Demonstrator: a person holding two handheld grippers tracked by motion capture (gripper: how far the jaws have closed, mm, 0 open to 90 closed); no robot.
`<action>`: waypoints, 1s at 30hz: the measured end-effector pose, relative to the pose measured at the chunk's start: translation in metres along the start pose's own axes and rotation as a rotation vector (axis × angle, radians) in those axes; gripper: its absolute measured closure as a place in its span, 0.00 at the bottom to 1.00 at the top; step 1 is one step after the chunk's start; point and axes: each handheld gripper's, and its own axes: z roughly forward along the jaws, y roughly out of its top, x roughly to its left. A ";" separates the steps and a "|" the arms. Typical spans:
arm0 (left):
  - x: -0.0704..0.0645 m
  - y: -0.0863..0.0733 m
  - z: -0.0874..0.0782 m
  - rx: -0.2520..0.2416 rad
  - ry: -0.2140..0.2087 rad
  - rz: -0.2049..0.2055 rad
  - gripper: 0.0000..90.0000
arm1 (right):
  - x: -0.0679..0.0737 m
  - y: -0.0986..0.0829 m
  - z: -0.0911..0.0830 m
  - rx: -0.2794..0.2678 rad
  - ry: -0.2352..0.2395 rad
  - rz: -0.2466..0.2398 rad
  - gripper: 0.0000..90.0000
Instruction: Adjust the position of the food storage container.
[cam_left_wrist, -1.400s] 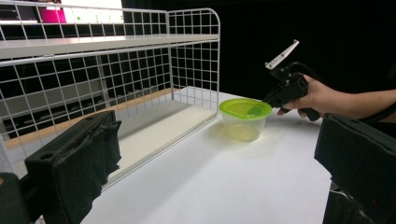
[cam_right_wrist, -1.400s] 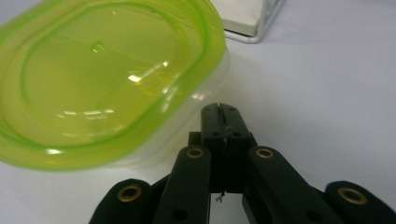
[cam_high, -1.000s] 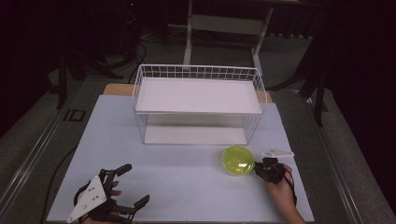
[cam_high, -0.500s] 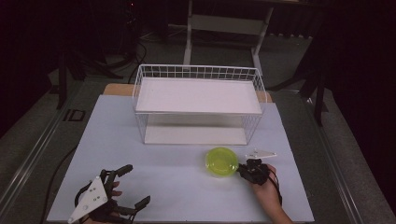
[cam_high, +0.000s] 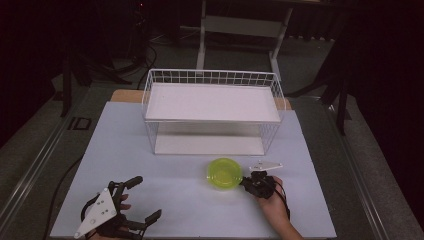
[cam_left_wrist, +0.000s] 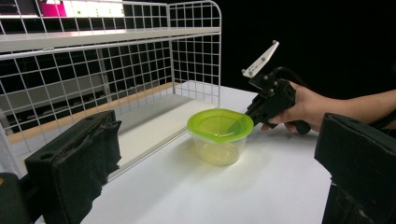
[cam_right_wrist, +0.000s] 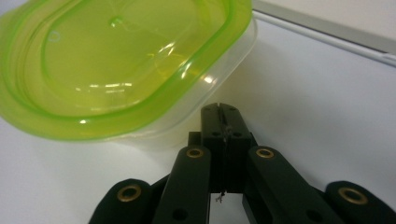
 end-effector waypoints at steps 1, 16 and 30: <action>0.000 0.000 0.000 -0.001 0.000 -0.001 0.01 | 0.001 0.000 0.001 0.006 0.007 -0.002 1.00; 0.002 0.000 -0.004 -0.014 0.002 -0.007 0.01 | 0.011 0.007 0.008 0.011 0.014 -0.021 0.96; -0.006 0.003 0.003 0.006 -0.067 -0.008 0.01 | 0.001 0.012 -0.056 -0.106 -0.087 -0.029 0.49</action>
